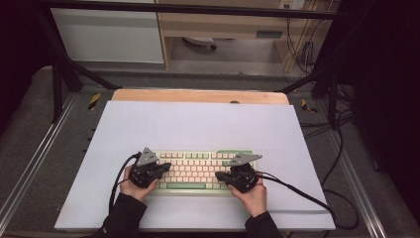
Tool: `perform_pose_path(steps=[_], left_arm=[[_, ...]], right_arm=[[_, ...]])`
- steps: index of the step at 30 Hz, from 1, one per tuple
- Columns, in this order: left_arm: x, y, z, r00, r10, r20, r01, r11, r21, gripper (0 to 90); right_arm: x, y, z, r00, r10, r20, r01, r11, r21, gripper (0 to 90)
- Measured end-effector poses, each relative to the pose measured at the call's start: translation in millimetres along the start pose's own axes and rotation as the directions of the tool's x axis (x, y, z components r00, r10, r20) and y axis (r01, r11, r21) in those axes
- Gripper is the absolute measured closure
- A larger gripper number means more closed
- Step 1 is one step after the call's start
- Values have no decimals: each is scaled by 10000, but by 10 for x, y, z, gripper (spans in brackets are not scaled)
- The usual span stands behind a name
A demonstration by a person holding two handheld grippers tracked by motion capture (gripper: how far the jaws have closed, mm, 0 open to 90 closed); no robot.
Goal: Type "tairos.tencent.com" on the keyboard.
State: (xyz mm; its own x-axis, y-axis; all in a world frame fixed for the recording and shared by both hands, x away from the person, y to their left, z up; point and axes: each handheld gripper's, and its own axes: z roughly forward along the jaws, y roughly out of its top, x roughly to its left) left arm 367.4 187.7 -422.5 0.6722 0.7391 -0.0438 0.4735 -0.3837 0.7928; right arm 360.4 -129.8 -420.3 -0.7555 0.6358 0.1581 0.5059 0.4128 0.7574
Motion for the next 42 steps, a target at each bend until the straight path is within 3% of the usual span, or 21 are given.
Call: perform_pose_path(steps=[20,42], left_arm=[[49,-89,-161,10000,30,-15,-30,10000,-71,900],[124,-204,-306,9998,-184,-24,184,9996,-215,900]], right_arm=[[87,62,20,9996,-15,-297,9,9998,-209,900],[311,233,273,9975,-287,-648,281,9995,-110,900]])
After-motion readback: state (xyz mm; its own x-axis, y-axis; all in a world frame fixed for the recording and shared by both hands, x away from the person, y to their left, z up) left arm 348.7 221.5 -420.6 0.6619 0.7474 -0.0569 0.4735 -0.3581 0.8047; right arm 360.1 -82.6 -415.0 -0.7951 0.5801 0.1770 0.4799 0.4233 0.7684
